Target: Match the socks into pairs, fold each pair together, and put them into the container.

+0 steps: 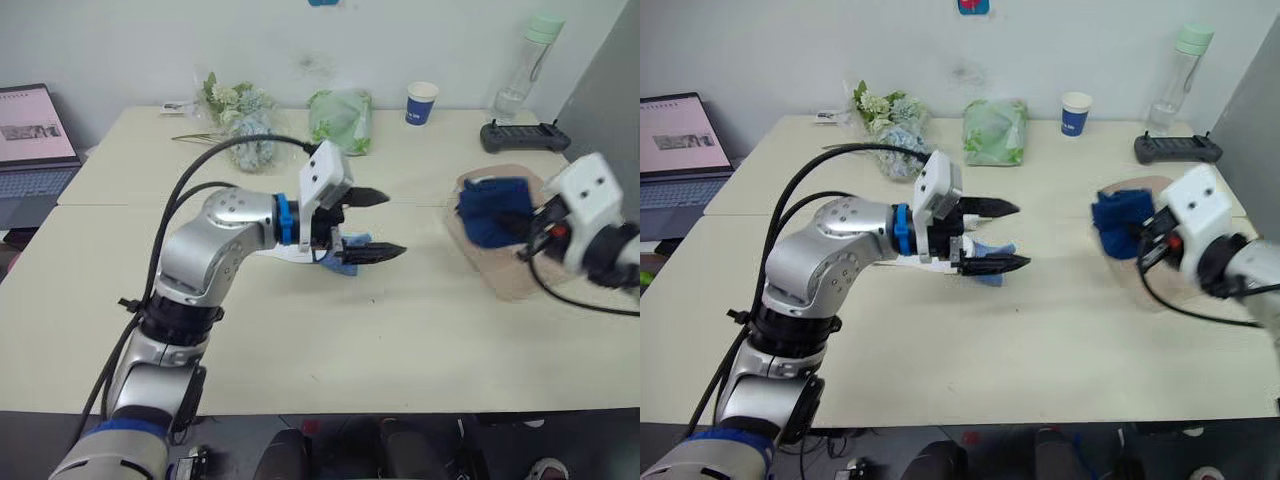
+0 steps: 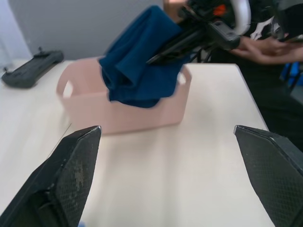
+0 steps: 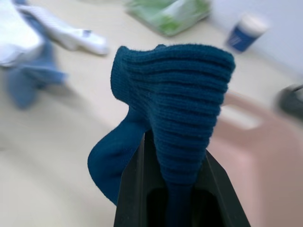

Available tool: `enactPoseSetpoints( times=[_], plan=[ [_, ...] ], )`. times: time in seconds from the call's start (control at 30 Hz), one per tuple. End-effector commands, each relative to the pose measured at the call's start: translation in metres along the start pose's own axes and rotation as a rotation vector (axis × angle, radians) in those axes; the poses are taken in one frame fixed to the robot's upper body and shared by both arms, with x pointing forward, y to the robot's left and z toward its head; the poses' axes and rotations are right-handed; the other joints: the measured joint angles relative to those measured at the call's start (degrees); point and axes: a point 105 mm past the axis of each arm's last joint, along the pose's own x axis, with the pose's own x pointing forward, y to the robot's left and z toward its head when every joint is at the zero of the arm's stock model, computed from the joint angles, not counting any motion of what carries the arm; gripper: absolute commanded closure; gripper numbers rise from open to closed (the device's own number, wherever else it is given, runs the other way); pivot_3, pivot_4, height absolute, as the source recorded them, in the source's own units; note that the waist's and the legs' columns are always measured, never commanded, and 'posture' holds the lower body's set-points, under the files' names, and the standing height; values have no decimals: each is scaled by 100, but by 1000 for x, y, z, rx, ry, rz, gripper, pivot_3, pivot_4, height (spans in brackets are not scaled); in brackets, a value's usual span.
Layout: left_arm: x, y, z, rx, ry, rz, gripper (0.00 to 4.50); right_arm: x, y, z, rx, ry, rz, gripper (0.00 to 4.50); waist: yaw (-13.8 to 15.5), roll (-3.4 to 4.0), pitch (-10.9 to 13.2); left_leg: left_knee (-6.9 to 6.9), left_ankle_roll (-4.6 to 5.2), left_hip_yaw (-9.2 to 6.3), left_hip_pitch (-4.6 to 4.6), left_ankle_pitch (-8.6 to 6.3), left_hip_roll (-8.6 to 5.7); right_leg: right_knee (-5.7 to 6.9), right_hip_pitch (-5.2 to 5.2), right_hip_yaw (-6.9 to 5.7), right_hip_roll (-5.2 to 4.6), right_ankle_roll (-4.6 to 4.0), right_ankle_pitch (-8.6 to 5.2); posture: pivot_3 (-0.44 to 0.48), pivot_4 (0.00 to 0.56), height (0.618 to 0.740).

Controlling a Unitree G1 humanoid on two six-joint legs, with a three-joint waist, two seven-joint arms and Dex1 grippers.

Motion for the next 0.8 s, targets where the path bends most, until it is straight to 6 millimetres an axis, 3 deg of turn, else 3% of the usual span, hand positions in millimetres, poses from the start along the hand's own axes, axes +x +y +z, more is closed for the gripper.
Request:
enactPoseSetpoints(
  times=[0.03, 0.2, 0.37, 0.53, 0.67, 0.7, 0.8],
  plan=[
    [7, 0, 24, 11, -67, -20, 13, 3, -36, 12, -269, -19, -124, 4500, -8, -2, 1, -1, 0, 2, 0, 0, 1, -2, 0, 2, 0, 0, 0, 0, 150, 740],
    [17, -5, 35, 21, -99, -60, 13, 30, -63, -15, -711, 121, -160, 4500, -11, -4, 6, 5, -5, 11, 4, 3, -2, 1, 0, 10, -8, 0, 0, 0, 150, 740],
    [21, -10, 35, 21, -104, -76, 13, 59, -62, -49, -1015, 225, -74, 4500, -4, -1, 13, 6, -29, 22, 3, 16, -1, 10, -11, 15, -10, 0, 0, 0, 150, 740],
    [22, -15, 34, 16, -100, -98, 13, 70, -60, -76, -1020, 315, 33, 4500, 4, 1, 14, 5, -33, 30, -12, 18, 1, 14, -33, 19, -21, -1, 1, 0, 150, 740],
    [25, -18, 35, 12, -99, -108, 13, 69, -59, -84, -953, 358, 89, 4500, 14, 0, 15, 8, -33, 28, -13, 18, 0, 15, -32, 19, -24, -2, 1, 0, 150, 740],
    [25, -18, 35, 11, -99, -108, 0, 69, -59, -83, -951, 360, 96, 3784, 14, 0, 15, 9, -33, 27, -13, 18, 0, 16, -31, 19, -24, -2, 1, 0, 150, 740],
    [26, -18, 33, 8, -95, -106, 0, 60, -54, -81, -907, 375, 185, 2787, 16, 0, 15, 12, -33, 26, -12, 18, -1, 19, -30, 18, -23, -2, 1, 0, 150, 740]
  ],
)
